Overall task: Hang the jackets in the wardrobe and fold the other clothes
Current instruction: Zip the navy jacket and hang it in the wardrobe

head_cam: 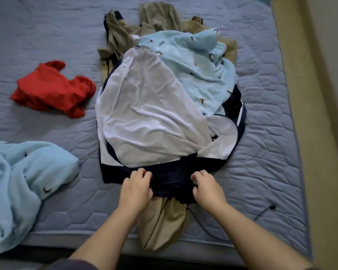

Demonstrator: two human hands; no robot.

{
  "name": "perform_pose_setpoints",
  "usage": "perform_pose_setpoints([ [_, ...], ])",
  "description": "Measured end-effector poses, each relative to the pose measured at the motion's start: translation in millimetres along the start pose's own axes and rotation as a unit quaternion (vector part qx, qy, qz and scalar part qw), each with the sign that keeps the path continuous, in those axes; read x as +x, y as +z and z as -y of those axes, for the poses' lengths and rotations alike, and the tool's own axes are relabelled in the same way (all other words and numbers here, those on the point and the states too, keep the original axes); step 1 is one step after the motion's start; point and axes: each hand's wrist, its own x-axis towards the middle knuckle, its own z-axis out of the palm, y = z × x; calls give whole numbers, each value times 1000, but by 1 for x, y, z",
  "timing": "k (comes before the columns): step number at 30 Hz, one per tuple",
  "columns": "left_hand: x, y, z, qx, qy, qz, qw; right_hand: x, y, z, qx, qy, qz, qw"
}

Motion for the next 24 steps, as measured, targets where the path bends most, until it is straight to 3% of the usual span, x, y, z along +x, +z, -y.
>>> perform_pose_setpoints([
  [4, 31, 30, 6, 93, 53, 10, 994, 27, 31, 11, -63, -106, -73, 990],
  [7, 46, 37, 7, 143, 81, -15, 986, 39, 44, 17, -119, -122, -90, 981],
  [10, 55, 31, 8, 122, 112, -10, 986, 44, 44, 18, -166, -122, -127, 970],
  [13, 57, 16, 15, 19, 77, 44, 996, 45, 34, 20, -195, -125, -116, 966],
  [15, 53, 0, 19, -30, 96, 45, 994, 43, 21, 27, -177, -118, -70, 975],
  [19, 36, -56, 19, 111, 147, 85, 979, 26, -33, 41, -156, -93, -23, 983],
  [24, 27, -163, 10, 214, 92, 4, 972, -7, -140, 60, -171, -98, -80, 977],
])
